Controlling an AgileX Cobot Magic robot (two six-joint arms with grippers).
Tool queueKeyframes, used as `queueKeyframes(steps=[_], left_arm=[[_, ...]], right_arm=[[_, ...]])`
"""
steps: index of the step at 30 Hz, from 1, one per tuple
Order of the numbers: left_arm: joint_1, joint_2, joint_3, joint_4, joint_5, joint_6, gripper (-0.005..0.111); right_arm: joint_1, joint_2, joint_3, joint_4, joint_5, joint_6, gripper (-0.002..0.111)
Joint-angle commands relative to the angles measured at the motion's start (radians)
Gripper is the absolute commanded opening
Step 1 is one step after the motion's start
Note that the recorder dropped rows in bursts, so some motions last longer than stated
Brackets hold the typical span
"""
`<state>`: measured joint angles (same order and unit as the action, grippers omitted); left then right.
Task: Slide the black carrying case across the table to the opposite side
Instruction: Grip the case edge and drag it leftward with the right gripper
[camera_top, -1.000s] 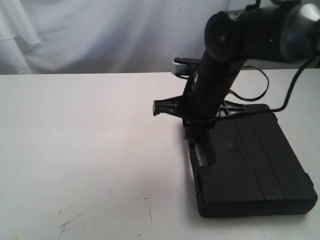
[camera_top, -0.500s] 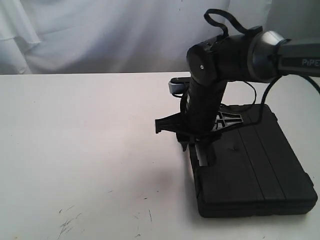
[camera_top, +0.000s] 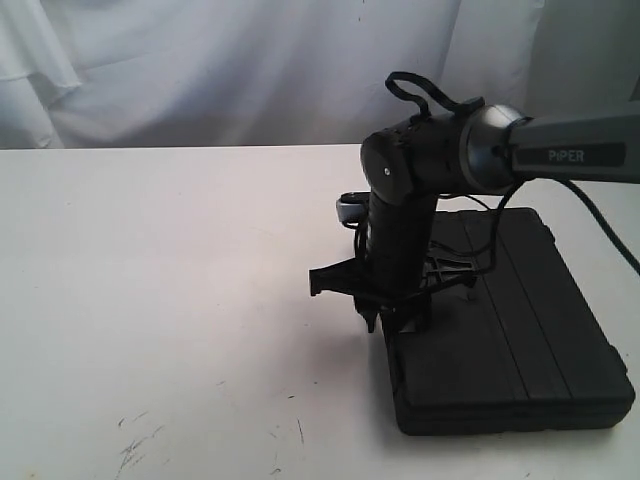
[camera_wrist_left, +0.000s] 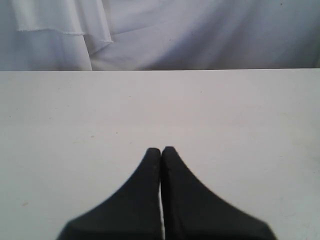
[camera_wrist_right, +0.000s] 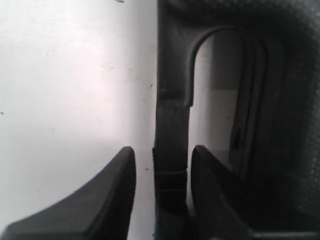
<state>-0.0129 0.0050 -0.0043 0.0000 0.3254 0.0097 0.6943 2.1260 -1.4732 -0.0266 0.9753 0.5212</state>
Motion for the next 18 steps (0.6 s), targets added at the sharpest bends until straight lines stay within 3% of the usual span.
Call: queueKeyframes(steps=[1, 4, 18], left_arm=[[0.003, -0.005, 0.004, -0.013, -0.01, -0.001, 0.0], [0.003, -0.005, 0.004, -0.013, -0.01, -0.001, 0.0], [0.003, -0.005, 0.004, -0.013, -0.01, -0.001, 0.0]], right_arm=[[0.0, -0.001, 0.0, 0.016, -0.025, 0.001, 0.013], [0.002, -0.001, 0.0, 0.027, -0.037, 0.001, 0.0], [0.063, 0.018, -0.051, 0.073, -0.099, 0.06, 0.0]])
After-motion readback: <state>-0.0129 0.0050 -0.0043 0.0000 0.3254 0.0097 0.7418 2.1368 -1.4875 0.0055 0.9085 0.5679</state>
